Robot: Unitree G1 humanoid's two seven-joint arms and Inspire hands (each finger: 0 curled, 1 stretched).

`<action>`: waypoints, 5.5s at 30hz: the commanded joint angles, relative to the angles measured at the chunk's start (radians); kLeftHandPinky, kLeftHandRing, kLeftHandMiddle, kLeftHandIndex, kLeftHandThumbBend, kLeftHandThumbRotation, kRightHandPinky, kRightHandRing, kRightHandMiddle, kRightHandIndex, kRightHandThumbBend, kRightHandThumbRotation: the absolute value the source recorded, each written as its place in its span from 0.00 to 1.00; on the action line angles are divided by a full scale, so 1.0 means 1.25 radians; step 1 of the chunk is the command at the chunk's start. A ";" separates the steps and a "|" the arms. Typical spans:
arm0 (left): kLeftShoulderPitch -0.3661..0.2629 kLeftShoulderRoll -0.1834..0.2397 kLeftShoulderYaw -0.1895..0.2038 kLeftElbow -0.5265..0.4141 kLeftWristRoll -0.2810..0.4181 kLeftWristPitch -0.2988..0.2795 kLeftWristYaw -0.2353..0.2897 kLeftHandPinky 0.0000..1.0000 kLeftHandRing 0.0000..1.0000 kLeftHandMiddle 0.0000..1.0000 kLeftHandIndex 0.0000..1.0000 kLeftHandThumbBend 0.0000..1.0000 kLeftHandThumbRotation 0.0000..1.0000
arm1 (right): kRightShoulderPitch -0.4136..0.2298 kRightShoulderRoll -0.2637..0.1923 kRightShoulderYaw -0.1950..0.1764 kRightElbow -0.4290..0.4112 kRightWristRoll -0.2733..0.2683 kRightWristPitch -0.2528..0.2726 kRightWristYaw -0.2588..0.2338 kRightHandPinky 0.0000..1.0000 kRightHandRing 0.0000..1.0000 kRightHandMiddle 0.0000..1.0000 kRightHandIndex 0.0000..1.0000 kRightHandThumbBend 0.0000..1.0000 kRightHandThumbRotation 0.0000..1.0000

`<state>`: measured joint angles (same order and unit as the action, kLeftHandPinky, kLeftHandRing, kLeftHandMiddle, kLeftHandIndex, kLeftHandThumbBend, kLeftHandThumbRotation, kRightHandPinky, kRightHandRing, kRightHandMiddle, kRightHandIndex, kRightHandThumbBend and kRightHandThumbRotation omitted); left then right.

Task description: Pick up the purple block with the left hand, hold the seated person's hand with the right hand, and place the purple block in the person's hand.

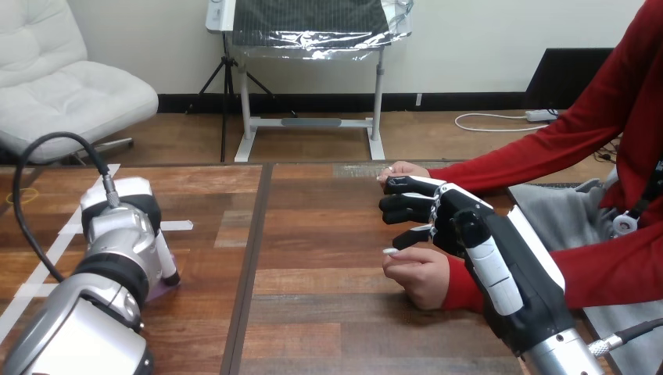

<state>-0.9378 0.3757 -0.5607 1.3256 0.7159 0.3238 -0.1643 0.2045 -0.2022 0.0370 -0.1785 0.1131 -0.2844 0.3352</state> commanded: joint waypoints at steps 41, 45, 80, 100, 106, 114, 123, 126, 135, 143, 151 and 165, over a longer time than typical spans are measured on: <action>-0.036 0.000 -0.057 -0.002 0.028 0.010 -0.036 0.53 0.79 0.79 0.69 0.84 0.15 | -0.043 -0.005 -0.014 -0.033 0.010 -0.002 -0.002 0.61 0.73 0.74 0.76 0.84 1.00; -0.036 -0.001 -0.040 -0.005 0.011 0.016 -0.028 0.53 0.78 0.79 0.66 0.84 0.10 | -0.044 -0.005 -0.014 -0.033 0.010 -0.002 -0.003 0.61 0.73 0.74 0.76 0.84 1.00; 0.002 0.006 0.076 -0.031 -0.095 -0.012 0.112 0.31 0.46 0.57 0.66 0.54 0.00 | -0.043 -0.004 -0.015 -0.035 0.011 -0.001 -0.003 0.61 0.73 0.74 0.76 0.85 1.00; 0.004 0.014 0.095 -0.038 -0.103 -0.025 0.119 0.31 0.43 0.54 0.63 0.58 0.00 | -0.044 -0.004 -0.015 -0.034 0.014 0.003 -0.002 0.61 0.73 0.74 0.76 0.83 1.00; 0.003 0.016 0.095 -0.039 -0.103 -0.029 0.116 0.30 0.42 0.53 0.61 0.57 0.00 | -0.046 -0.006 -0.015 -0.030 0.016 -0.001 0.002 0.61 0.73 0.74 0.76 0.82 1.00; -0.006 0.015 0.081 -0.035 -0.091 -0.023 0.103 0.28 0.39 0.50 0.62 0.60 0.00 | -0.046 -0.005 -0.015 -0.033 0.010 0.002 -0.002 0.61 0.73 0.74 0.76 0.83 1.00; -0.009 0.017 0.080 -0.036 -0.090 -0.029 0.101 0.25 0.35 0.46 0.62 0.69 0.00 | -0.046 -0.004 -0.014 -0.034 0.012 0.005 -0.002 0.60 0.73 0.74 0.75 0.83 1.00; -0.011 0.017 0.082 -0.040 -0.092 -0.028 0.097 0.25 0.34 0.45 0.62 0.71 0.00 | -0.047 -0.004 -0.014 -0.033 0.013 0.004 -0.001 0.60 0.73 0.74 0.76 0.83 1.00; -0.019 0.018 0.078 -0.049 -0.087 -0.027 0.092 0.23 0.32 0.44 0.62 0.75 0.00 | -0.047 -0.004 -0.013 -0.034 0.010 0.005 -0.002 0.61 0.73 0.74 0.76 0.82 1.00; -0.023 0.020 0.104 -0.067 -0.110 -0.029 0.085 0.28 0.38 0.47 0.53 0.77 0.00 | -0.047 -0.004 -0.014 -0.033 0.009 0.007 -0.003 0.61 0.73 0.74 0.76 0.82 1.00; -0.017 0.030 0.149 -0.107 -0.156 -0.041 0.070 0.31 0.39 0.46 0.46 0.76 0.00 | -0.047 -0.005 -0.014 -0.032 0.008 0.007 -0.003 0.61 0.74 0.74 0.76 0.83 1.00; 0.024 0.051 0.221 -0.222 -0.223 -0.058 0.065 0.34 0.39 0.44 0.44 0.76 0.00 | -0.047 -0.005 -0.014 -0.030 0.000 0.004 -0.006 0.61 0.73 0.74 0.76 0.81 1.00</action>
<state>-0.8953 0.3945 -0.3172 1.1501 0.4554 0.2832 -0.0917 0.2045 -0.2023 0.0332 -0.1787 0.1147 -0.2709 0.3352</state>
